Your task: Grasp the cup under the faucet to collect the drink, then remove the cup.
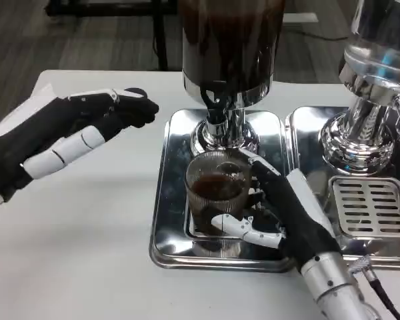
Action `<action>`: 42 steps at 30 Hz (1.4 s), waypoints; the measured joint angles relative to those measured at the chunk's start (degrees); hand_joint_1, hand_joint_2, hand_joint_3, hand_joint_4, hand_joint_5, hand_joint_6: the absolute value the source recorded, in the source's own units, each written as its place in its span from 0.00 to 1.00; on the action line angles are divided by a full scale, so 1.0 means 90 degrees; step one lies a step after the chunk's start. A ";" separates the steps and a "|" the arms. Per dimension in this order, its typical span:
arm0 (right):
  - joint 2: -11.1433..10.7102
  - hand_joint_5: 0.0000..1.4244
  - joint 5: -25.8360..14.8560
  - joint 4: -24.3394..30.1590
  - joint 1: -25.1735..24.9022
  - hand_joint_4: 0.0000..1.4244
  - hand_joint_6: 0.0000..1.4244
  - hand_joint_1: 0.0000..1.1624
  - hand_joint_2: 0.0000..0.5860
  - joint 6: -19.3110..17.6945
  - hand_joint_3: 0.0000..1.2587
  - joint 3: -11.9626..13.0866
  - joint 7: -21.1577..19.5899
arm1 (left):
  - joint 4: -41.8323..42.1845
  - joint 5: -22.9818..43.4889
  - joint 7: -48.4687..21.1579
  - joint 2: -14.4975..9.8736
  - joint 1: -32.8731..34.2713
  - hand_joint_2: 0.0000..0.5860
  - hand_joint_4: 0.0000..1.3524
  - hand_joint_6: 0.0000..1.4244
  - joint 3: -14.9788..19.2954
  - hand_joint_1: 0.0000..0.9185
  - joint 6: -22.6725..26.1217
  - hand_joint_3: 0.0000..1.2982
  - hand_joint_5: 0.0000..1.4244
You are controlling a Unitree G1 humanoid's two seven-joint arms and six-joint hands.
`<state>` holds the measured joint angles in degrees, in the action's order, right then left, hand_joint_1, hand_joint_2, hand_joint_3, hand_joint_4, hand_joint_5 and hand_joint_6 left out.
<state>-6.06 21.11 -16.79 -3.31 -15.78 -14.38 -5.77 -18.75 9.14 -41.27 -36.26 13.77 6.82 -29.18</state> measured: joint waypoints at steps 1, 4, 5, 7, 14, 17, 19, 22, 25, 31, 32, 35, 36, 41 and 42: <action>0.0008 0.34 0.0001 -0.0006 0.0014 0.25 0.46 0.58 0.29 -0.0007 0.22 -0.0007 -0.0028 | -0.0002 0.0000 -0.0022 0.0000 0.0000 0.25 0.24 0.19 -0.0001 0.00 0.0001 0.28 0.21; 0.0017 0.41 0.0021 -0.0008 0.0033 0.31 0.53 0.60 0.28 -0.0057 0.29 -0.0018 -0.0108 | -0.0005 -0.0001 -0.0025 0.0000 0.0000 0.25 0.24 0.19 -0.0003 0.00 0.0002 0.28 0.21; 0.0019 0.43 0.0046 -0.0008 0.0034 0.32 0.55 0.60 0.28 -0.0063 0.31 -0.0017 -0.0166 | -0.0005 -0.0001 -0.0025 0.0000 0.0000 0.25 0.24 0.19 -0.0003 0.00 0.0002 0.28 0.21; 0.0044 0.45 0.0230 -0.0008 0.0096 0.34 0.57 0.61 0.30 -0.0156 0.32 -0.0029 -0.0424 | -0.0005 -0.0004 -0.0025 0.0000 0.0000 0.25 0.24 0.19 -0.0005 0.00 0.0002 0.28 0.21; 0.0072 0.51 0.0554 -0.0002 0.0279 0.40 0.66 0.62 0.31 -0.0371 0.38 -0.0050 -0.0974 | -0.0005 -0.0053 -0.0027 0.0001 -0.0004 0.26 0.24 0.19 -0.0024 0.00 0.0002 0.27 0.21; 0.0078 0.53 0.0685 -0.0001 0.0363 0.41 0.68 0.63 0.31 -0.0457 0.39 -0.0042 -0.1223 | -0.0006 -0.0054 -0.0030 0.0000 -0.0023 0.26 0.23 0.19 -0.0044 0.00 0.0002 0.27 0.20; 0.0088 0.54 0.0730 -0.0018 0.0362 0.42 0.69 0.63 0.31 -0.0462 0.40 -0.0042 -0.1289 | -0.0035 -0.0062 -0.0032 0.0003 -0.0013 0.26 0.23 0.19 -0.0089 0.00 0.0001 0.27 0.20; 0.0104 0.55 0.0793 -0.0053 0.0363 0.42 0.72 0.63 0.31 -0.0478 0.40 -0.0042 -0.1425 | -0.0119 -0.0069 -0.0040 0.0004 -0.0011 0.26 0.23 0.19 -0.0104 0.00 0.0002 0.27 0.20; 0.0104 0.56 0.0855 -0.0055 0.0366 0.42 0.74 0.63 0.32 -0.0478 0.41 -0.0040 -0.1494 | -0.0133 -0.0070 -0.0041 0.0004 -0.0010 0.26 0.23 0.19 -0.0111 0.00 0.0002 0.26 0.20; 0.0103 0.57 0.0913 -0.0049 0.0396 0.44 0.76 0.63 0.33 -0.0478 0.41 -0.0032 -0.1578 | -0.0135 -0.0092 -0.0084 0.0004 -0.0008 0.26 0.23 0.19 -0.0155 0.00 0.0001 0.26 0.20; 0.0102 0.57 0.0914 -0.0044 0.0403 0.44 0.76 0.63 0.33 -0.0478 0.41 -0.0030 -0.1580 | -0.0136 -0.0097 -0.0084 0.0004 -0.0007 0.26 0.23 0.19 -0.0157 0.00 0.0000 0.26 0.20; 0.0075 0.58 0.0972 0.0029 0.0449 0.43 0.76 0.63 0.33 -0.0475 0.42 -0.0022 -0.1578 | -0.0146 -0.0202 -0.0083 0.0004 0.0002 0.26 0.22 0.19 -0.0204 0.00 -0.0018 0.25 0.20; 0.0059 0.58 0.0980 0.0059 0.0466 0.43 0.76 0.63 0.33 -0.0470 0.42 -0.0023 -0.1574 | -0.0150 -0.0267 -0.0083 0.0004 0.0002 0.26 0.22 0.19 -0.0236 0.00 -0.0020 0.25 0.20; -0.0113 0.59 0.0994 0.0303 0.0512 0.45 0.79 0.63 0.35 -0.0330 0.42 0.0012 -0.1432 | -0.0194 -0.0359 -0.0084 0.0004 0.0017 0.26 0.22 0.19 -0.0361 0.00 -0.0033 0.25 0.20; -0.0167 0.59 0.1003 0.0380 0.0517 0.45 0.79 0.63 0.35 -0.0281 0.43 0.0020 -0.1365 | -0.0220 -0.0370 -0.0084 0.0004 0.0033 0.26 0.22 0.19 -0.0370 0.00 -0.0043 0.25 0.20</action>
<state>-7.57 30.13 -13.37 1.34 -18.31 -14.20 -18.05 -20.73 5.82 -42.03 -36.22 14.07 3.49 -29.57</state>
